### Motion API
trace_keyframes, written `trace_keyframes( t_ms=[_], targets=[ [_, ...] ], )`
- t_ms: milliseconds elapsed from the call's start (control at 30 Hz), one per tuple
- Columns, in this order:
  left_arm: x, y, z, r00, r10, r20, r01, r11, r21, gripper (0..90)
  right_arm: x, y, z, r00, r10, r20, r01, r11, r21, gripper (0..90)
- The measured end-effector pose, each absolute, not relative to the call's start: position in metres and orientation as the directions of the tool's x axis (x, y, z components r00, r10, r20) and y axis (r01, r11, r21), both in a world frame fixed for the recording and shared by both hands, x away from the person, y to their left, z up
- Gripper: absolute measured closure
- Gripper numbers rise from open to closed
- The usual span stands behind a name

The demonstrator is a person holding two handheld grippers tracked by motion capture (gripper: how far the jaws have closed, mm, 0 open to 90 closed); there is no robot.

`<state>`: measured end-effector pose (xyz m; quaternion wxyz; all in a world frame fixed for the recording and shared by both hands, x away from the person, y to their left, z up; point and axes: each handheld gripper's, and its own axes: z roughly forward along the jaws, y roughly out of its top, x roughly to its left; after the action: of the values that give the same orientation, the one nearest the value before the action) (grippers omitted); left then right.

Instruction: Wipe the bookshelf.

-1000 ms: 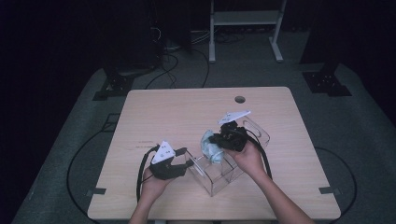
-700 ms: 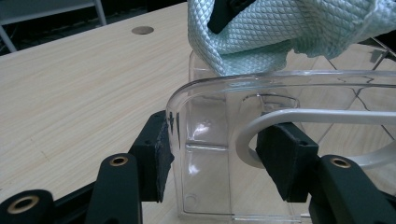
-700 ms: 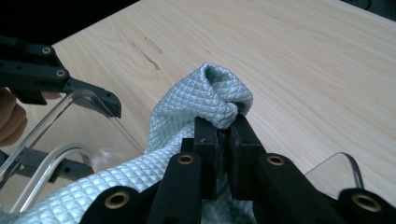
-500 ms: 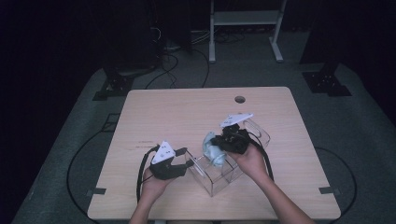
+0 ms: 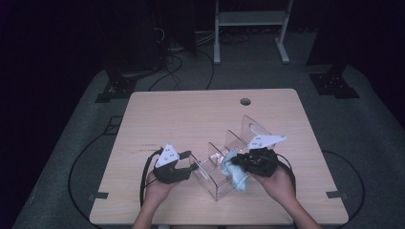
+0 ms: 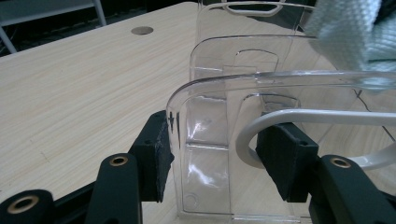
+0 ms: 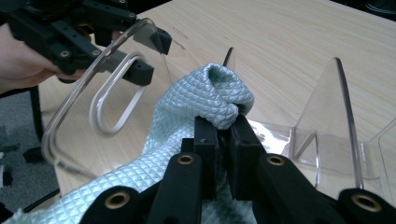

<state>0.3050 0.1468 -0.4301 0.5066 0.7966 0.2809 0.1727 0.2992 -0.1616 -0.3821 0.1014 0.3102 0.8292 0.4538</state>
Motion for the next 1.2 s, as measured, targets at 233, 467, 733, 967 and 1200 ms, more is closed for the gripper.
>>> trace_keyframes(
  t_ms=[233, 467, 733, 967, 1200],
  targets=[
    [0.305, 0.147, -0.43, 0.782, 0.623, -0.008, 0.273, -0.33, 0.904, 46.3, 0.288, -0.177, -0.39, -0.791, 0.594, 0.145, 0.415, 0.347, 0.841, 83.2],
    [0.305, 0.147, -0.43, 0.781, 0.624, -0.012, 0.276, -0.328, 0.904, 46.2, 0.279, -0.193, -0.388, -0.789, 0.586, 0.184, 0.411, 0.28, 0.868, 83.2],
    [0.307, 0.147, -0.429, 0.779, 0.627, -0.015, 0.28, -0.326, 0.903, 46.1, 0.268, -0.226, -0.389, -0.76, 0.623, 0.183, 0.403, 0.232, 0.886, 83.3],
    [0.308, 0.148, -0.43, 0.775, 0.632, -0.019, 0.283, -0.32, 0.904, 46.2, 0.277, -0.273, -0.408, -0.657, 0.728, 0.197, 0.453, 0.172, 0.875, 83.2],
    [0.309, 0.147, -0.43, 0.771, 0.637, -0.019, 0.284, -0.317, 0.905, 46.3, 0.297, -0.299, -0.431, -0.565, 0.797, 0.213, 0.505, 0.13, 0.853, 83.2]
  ],
)
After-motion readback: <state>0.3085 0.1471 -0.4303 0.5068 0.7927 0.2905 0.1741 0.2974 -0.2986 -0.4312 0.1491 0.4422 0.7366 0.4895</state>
